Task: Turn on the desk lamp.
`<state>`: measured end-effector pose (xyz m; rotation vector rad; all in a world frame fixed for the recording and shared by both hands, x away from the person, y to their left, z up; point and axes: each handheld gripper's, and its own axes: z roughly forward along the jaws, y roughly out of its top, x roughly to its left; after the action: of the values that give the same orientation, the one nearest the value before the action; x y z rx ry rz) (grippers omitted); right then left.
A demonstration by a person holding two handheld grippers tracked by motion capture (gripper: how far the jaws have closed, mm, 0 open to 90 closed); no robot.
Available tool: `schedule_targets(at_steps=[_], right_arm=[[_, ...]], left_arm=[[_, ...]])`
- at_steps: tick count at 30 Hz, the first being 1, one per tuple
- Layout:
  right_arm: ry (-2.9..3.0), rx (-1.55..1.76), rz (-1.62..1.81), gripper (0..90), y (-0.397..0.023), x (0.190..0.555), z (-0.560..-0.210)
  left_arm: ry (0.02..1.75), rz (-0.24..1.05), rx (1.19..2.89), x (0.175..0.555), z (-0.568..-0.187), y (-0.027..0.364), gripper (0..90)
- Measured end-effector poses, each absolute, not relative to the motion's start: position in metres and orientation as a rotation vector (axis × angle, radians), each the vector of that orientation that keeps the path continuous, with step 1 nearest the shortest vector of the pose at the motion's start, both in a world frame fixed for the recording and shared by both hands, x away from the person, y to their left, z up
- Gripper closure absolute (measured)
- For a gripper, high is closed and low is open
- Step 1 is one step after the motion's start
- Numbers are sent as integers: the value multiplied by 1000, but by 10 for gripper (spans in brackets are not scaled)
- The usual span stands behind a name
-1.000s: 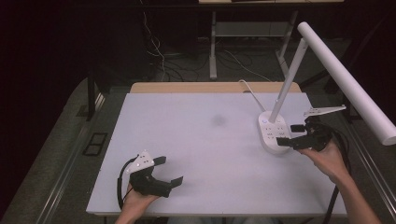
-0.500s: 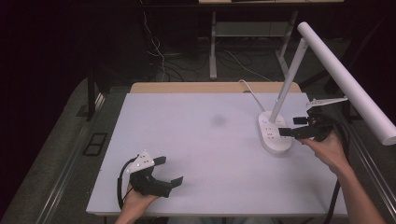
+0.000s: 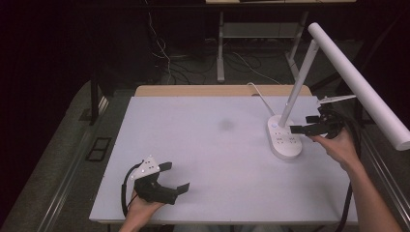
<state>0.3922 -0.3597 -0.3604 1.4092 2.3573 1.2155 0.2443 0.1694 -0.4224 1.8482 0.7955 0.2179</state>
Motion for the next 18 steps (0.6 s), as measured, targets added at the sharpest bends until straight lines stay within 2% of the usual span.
schedule_targets(at_steps=[4, 6, 8, 18], right_arm=[[2364, 1425, 1207, 69, -362, 399, -362], [2376, 1424, 1213, 163, -363, 403, -362], [2368, 1420, 1209, 164, -364, 405, -363], [2360, 1455, 1180, 365, -371, 417, -373]], left_arm=[[797, 219, 1847, 244, -422, 169, 0], [795, 219, 1844, 244, -422, 169, 0], [796, 219, 1844, 244, -422, 169, 0], [798, 222, 1848, 244, -422, 170, 0]])
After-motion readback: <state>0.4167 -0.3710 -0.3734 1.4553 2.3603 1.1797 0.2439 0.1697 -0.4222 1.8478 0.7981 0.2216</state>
